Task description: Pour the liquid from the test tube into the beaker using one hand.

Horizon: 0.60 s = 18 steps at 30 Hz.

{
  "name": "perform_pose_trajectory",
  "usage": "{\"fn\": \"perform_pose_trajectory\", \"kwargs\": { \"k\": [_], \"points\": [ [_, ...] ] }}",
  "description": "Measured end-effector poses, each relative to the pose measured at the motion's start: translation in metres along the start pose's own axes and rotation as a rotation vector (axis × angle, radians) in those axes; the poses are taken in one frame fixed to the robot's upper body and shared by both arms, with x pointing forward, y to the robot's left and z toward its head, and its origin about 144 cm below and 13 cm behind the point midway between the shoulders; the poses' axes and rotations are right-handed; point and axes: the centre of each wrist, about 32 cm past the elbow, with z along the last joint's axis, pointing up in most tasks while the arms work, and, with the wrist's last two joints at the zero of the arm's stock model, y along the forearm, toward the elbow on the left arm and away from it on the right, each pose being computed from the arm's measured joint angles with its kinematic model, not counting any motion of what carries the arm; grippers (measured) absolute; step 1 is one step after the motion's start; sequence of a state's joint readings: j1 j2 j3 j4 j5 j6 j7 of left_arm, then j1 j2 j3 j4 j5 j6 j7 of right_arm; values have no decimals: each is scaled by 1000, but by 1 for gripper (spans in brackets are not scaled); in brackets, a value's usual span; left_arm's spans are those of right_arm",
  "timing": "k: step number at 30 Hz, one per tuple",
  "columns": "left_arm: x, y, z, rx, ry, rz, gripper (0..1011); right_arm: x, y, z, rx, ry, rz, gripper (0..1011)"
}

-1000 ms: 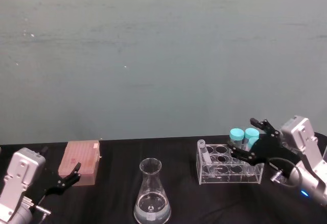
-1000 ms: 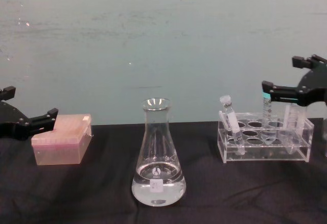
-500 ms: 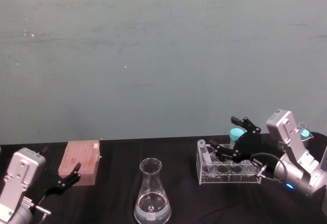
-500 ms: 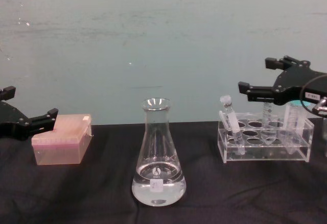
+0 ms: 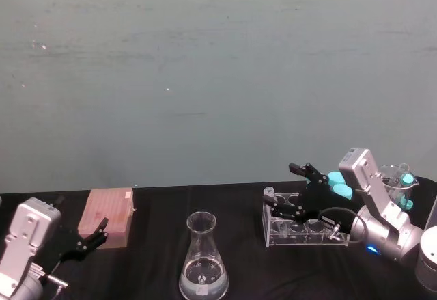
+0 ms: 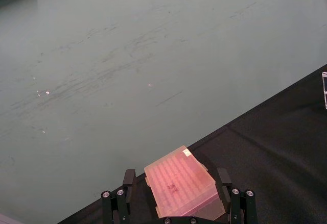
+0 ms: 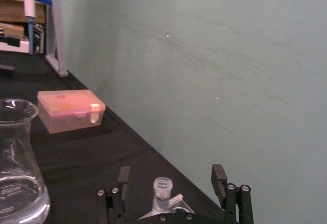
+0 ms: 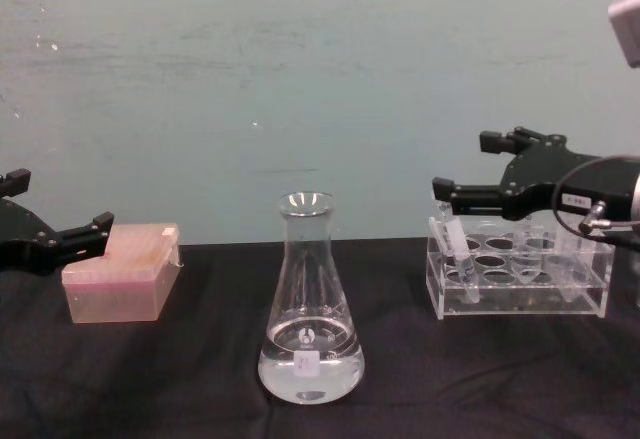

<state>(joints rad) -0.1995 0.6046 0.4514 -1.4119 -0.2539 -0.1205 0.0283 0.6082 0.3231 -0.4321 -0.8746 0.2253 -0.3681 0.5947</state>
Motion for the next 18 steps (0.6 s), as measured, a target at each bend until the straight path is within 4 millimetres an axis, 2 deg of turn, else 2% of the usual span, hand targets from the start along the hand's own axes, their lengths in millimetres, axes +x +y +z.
{"fn": "perform_pose_trajectory", "kwargs": {
  "k": [18],
  "points": [
    [0, 0, 0, 0, 0, 0, 1000, 0, 11, -15, -52, 63, 30, 1003]
  ]
}}
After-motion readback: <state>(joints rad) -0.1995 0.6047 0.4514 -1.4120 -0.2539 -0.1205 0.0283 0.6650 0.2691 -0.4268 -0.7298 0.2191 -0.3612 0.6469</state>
